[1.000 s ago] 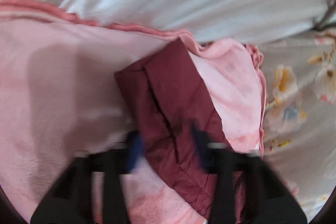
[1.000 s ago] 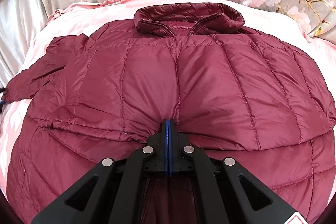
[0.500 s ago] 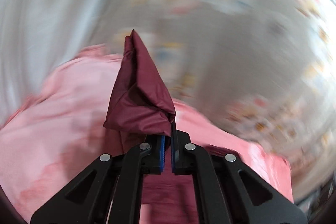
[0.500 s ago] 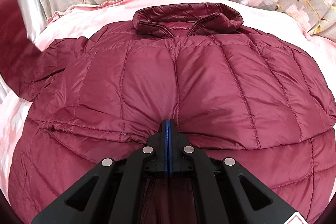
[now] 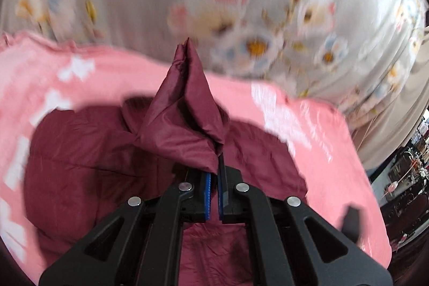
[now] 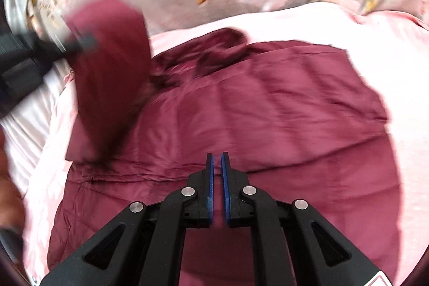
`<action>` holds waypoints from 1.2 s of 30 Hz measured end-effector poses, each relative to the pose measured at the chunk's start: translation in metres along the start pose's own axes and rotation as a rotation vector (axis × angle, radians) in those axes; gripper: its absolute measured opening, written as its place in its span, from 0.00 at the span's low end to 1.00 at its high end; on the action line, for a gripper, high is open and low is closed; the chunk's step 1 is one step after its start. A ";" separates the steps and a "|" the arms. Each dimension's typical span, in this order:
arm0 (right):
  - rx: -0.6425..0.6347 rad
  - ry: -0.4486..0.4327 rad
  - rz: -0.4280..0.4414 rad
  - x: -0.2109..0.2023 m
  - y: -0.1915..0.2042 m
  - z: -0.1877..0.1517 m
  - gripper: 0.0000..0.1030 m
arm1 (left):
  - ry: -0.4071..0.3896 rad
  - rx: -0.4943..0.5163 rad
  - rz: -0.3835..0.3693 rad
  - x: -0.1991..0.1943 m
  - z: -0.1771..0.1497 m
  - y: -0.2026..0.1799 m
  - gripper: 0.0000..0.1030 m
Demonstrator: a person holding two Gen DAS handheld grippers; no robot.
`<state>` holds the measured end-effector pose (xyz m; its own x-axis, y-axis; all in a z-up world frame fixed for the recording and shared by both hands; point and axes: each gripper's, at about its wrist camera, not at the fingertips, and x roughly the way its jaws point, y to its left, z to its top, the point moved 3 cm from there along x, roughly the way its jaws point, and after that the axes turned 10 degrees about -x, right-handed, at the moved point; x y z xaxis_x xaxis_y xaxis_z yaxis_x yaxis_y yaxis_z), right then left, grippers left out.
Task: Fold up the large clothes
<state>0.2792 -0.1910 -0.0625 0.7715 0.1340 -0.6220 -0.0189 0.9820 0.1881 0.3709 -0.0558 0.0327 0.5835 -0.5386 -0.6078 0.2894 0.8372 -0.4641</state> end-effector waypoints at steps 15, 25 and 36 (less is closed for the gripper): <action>-0.087 -0.067 -0.025 -0.023 -0.010 0.012 0.59 | 0.129 -0.245 -0.142 0.041 -0.063 0.043 0.69; 0.087 -0.022 0.087 -0.005 -0.015 0.016 0.68 | -0.055 -0.502 -0.109 -0.067 -0.057 0.171 0.90; 0.173 0.004 0.180 0.006 -0.019 0.038 0.04 | -0.028 -0.812 -0.109 -0.068 -0.071 0.265 0.78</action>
<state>0.3086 -0.2138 -0.0411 0.7630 0.3059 -0.5694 -0.0470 0.9048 0.4232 0.3540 0.1960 -0.0942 0.6058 -0.6015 -0.5207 -0.2873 0.4450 -0.8482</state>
